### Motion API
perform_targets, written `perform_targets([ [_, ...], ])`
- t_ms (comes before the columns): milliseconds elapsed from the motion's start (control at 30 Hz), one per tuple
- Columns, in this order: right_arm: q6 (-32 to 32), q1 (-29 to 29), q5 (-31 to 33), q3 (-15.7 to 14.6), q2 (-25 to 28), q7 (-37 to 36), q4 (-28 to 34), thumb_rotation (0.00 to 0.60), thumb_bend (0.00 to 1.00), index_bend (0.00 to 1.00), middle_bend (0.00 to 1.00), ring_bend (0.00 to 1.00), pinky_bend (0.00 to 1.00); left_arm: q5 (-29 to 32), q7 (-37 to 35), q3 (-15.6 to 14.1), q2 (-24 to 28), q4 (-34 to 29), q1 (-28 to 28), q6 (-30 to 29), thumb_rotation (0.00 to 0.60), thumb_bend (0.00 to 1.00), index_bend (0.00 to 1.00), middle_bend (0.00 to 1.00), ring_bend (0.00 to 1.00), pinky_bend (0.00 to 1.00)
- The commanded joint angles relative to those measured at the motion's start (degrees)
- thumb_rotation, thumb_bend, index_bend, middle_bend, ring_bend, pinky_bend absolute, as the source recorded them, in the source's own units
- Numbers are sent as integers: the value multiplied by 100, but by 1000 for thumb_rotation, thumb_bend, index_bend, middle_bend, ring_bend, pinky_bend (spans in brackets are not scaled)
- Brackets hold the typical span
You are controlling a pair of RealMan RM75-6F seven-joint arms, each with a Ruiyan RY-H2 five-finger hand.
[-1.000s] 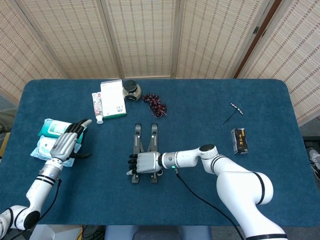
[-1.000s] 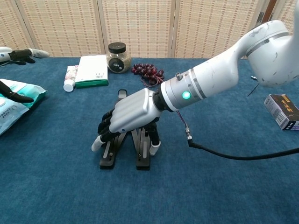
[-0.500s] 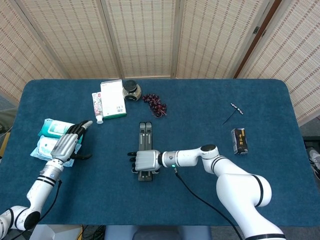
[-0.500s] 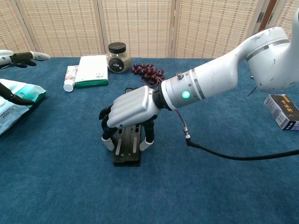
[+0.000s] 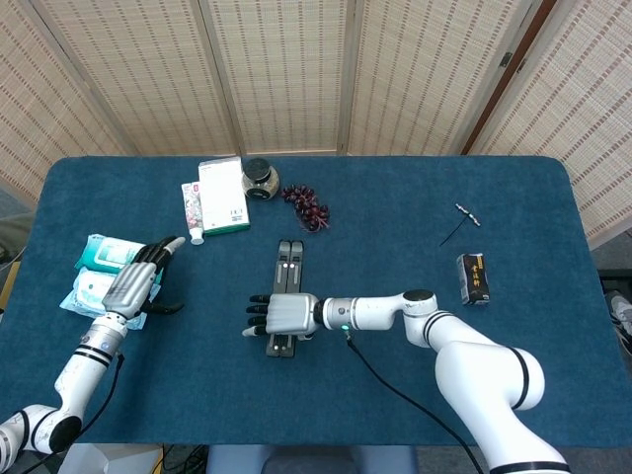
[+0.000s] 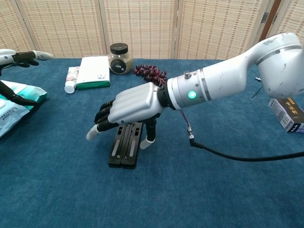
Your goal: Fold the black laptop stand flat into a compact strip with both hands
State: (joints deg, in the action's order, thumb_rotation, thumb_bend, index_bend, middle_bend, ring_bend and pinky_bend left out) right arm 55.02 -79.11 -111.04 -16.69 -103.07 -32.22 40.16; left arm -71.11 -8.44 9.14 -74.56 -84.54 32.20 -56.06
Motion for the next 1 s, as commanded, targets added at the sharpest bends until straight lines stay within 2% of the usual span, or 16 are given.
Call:
perform_targets([
  [33, -86, 193, 357, 302, 418, 658, 666, 600, 53, 0, 0, 0, 0, -5, 33, 13, 25, -37, 0, -25, 600, 146, 25, 32, 58, 0],
  [200, -36, 639, 953, 690, 1185, 1740, 1856, 600, 41, 0, 0, 0, 0, -82, 168, 52, 43, -90, -22, -223, 600, 146, 25, 32, 58, 0],
  [333, 177, 1273, 1737, 1049, 2034, 3052, 3163, 600, 41, 0, 0, 0, 0, -147, 406, 83, 44, -170, -52, -456, 600, 146, 25, 32, 58, 0],
  [500, 899, 2246, 2765, 1315, 2954, 4604, 4681, 600, 44, 0, 0, 0, 0, -148, 779, 82, 130, -385, -106, -657, 600, 146, 25, 32, 58, 0],
  [567, 1231, 2611, 3055, 1329, 3175, 4989, 5091, 600, 44, 0, 0, 0, 0, -145, 875, 64, 151, -433, -158, -750, 600, 146, 25, 32, 58, 0],
  [733, 2091, 3547, 3501, 1266, 3632, 5424, 5695, 600, 45, 0, 0, 0, 0, -153, 1169, 9, 189, -468, -399, -1188, 600, 146, 26, 32, 58, 0],
  [1000, 2883, 4769, 3683, 1036, 4067, 5166, 5924, 600, 45, 0, 0, 0, 0, -234, 1465, -145, 410, -783, -884, -1849, 600, 146, 26, 32, 58, 0],
])
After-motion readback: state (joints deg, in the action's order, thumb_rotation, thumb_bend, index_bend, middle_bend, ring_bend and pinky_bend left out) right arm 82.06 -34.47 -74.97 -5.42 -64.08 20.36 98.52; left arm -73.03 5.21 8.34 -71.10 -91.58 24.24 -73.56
